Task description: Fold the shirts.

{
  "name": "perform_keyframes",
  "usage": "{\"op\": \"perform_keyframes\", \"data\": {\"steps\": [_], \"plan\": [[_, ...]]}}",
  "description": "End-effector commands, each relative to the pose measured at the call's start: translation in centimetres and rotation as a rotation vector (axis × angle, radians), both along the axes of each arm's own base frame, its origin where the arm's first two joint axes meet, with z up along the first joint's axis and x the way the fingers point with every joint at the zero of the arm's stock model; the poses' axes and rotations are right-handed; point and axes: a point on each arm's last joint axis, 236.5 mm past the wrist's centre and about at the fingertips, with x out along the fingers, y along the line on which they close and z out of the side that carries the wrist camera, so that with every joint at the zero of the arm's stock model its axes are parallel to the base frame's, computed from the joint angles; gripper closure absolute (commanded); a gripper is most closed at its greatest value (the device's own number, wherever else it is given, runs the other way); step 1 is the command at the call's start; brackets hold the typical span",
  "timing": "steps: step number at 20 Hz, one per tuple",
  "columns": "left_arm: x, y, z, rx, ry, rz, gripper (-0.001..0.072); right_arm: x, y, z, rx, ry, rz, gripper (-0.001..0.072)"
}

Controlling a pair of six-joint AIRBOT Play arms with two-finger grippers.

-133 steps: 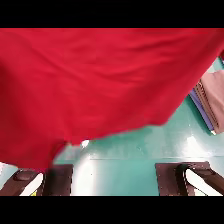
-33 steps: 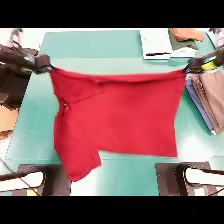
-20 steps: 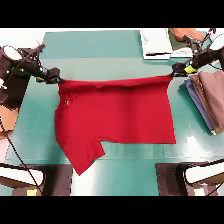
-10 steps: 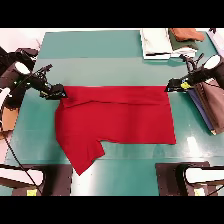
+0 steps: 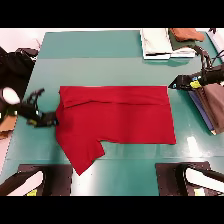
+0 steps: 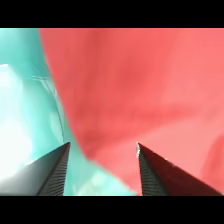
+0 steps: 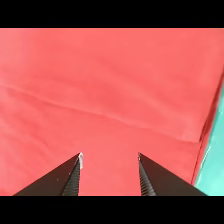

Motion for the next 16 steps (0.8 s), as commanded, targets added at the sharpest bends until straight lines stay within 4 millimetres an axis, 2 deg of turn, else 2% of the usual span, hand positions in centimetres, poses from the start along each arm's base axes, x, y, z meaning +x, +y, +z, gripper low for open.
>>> {"op": "perform_keyframes", "data": {"steps": [1, 3, 6, 10, 11, 12, 13, 14, 16], "plan": [[-6.6, -1.6, -3.0, -0.043, 0.09, 0.05, 0.0212, -0.7, 0.2, 1.1, -0.003, -0.073, -0.023, 0.0304], [-7.1, -2.8, -4.0, -0.095, 0.102, 0.082, 0.0212, -1.1, 0.4, 1.1, -0.001, -0.061, -0.014, 0.0304], [-6.0, -4.8, -4.5, -0.18, 0.056, 0.141, 0.0212, -1.3, 0.5, 1.0, 0.002, -0.051, -0.008, 0.0304], [-6.3, -7.3, -4.4, -0.196, 0.042, 0.062, 0.0214, -1.9, 0.7, 0.8, 0.005, -0.029, 0.005, 0.0304], [-6.6, -7.8, -4.2, -0.204, 0.048, 0.039, 0.0292, -2.3, 0.7, 0.7, 0.007, -0.013, 0.013, 0.0304], [-6.8, -8.1, -3.9, -0.207, 0.052, 0.015, 0.0598, -2.8, 0.8, 0.6, 0.005, 0.001, 0.033, 0.0304], [-6.7, -8.1, -3.4, -0.211, 0.046, -0.005, 0.068, -3.6, 0.5, 0.3, 0.004, 0.029, 0.049, 0.0304], [-6.3, -8.1, -2.8, -0.207, 0.035, -0.016, 0.068, -4.5, 0.1, 0.0, 0.003, 0.068, 0.053, 0.0304], [-5.0, -7.9, -1.4, -0.197, -0.006, -0.034, 0.0681, -6.9, -2.2, -1.4, -0.021, 0.177, 0.035, 0.0304]]}}
